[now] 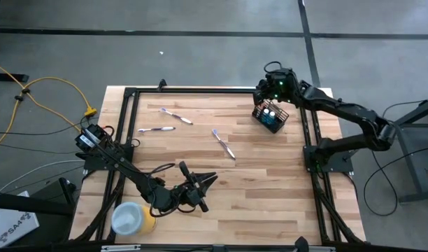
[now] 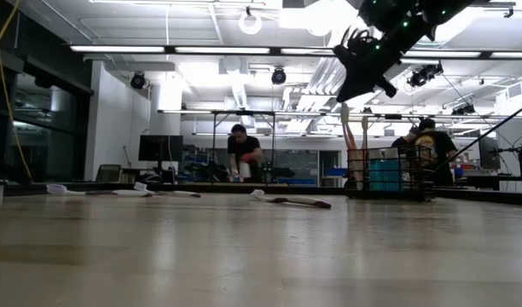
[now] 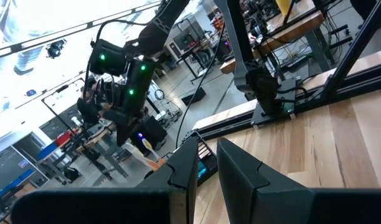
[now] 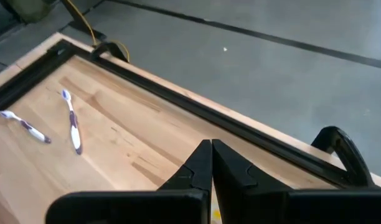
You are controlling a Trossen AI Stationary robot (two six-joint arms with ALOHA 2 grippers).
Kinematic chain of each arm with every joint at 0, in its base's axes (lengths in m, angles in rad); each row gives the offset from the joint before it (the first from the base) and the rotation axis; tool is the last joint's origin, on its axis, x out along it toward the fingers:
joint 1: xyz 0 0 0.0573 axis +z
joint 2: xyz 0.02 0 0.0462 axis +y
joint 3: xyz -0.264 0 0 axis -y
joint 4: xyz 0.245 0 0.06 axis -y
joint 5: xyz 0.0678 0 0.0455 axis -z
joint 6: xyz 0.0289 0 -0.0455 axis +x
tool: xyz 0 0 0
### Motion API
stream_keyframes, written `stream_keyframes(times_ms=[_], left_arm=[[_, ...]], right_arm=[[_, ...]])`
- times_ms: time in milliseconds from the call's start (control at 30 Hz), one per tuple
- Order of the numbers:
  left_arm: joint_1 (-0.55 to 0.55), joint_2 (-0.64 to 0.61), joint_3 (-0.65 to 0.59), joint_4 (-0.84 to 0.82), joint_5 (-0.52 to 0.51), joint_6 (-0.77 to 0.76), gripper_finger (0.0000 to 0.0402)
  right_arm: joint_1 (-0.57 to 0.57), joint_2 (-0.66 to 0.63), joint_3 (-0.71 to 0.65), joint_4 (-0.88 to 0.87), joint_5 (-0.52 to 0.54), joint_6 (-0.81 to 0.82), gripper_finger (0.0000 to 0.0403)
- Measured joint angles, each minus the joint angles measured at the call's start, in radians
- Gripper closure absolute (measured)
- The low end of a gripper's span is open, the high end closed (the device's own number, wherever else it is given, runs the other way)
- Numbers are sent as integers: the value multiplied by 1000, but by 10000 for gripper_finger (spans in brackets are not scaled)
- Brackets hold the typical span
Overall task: Pick & Place toothbrushing station
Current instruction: Put the bottom right purple toothbrush into the right of the black mesh organizer
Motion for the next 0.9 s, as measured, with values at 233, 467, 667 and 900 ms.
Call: stream_keyframes(times_ms=[233,467,667,900], left_arm=[[0,0,0,-1,-1,4,349],[0,0,0,-1,-1,3,349],[0,0,0,-1,0,3,349],[0,0,0,6,5,3,349]], right_arm=[[0,24,0,-5,-4,-7,401],[2,7,0,-36,17,-15,401],[2,-47,0,-36,31,-18,401],[30,-107,0,-22,-12,-27,401]])
